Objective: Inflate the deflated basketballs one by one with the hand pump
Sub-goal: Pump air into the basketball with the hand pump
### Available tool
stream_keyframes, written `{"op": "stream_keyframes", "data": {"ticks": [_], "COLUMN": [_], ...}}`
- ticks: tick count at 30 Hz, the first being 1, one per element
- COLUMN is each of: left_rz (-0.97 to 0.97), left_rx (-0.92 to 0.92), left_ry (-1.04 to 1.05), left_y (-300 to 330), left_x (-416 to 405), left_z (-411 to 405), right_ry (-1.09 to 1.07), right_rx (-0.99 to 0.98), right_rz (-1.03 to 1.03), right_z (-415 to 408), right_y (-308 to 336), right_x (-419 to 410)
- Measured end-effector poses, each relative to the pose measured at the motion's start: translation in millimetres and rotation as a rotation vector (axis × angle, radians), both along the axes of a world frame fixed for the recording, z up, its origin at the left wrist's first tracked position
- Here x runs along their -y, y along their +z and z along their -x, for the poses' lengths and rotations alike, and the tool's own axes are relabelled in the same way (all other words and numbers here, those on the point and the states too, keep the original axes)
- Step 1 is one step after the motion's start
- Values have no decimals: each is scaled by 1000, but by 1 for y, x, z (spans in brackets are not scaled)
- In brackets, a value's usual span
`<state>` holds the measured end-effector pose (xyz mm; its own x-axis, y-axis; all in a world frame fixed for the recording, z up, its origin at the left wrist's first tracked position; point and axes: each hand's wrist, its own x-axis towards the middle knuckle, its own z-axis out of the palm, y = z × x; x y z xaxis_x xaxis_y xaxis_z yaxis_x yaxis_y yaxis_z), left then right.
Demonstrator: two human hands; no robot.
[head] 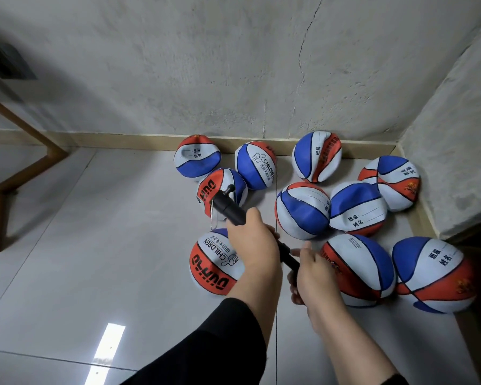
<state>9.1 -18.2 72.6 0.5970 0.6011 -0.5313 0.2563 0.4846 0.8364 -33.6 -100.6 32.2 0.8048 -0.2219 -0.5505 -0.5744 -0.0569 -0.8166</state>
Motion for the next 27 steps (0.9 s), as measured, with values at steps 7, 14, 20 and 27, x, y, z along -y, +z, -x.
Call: {"op": "stream_keyframes", "data": {"ticks": [7, 14, 20, 27], "left_rz": [82, 134, 69, 95], "left_rx": [-3, -6, 6, -20], "left_ry": [-39, -54, 64, 65], "left_y": [-5, -7, -4, 3], "left_x": [10, 8, -25, -7], "left_z": [6, 0, -17, -4], "right_ry": [-7, -36, -66, -6], "right_rx": [32, 31, 35, 53], "right_rz": [-17, -34, -23, 11], "right_z": [0, -5, -2, -7], "right_y": [4, 1, -3, -1], "right_x": [2, 15, 34, 14]}}
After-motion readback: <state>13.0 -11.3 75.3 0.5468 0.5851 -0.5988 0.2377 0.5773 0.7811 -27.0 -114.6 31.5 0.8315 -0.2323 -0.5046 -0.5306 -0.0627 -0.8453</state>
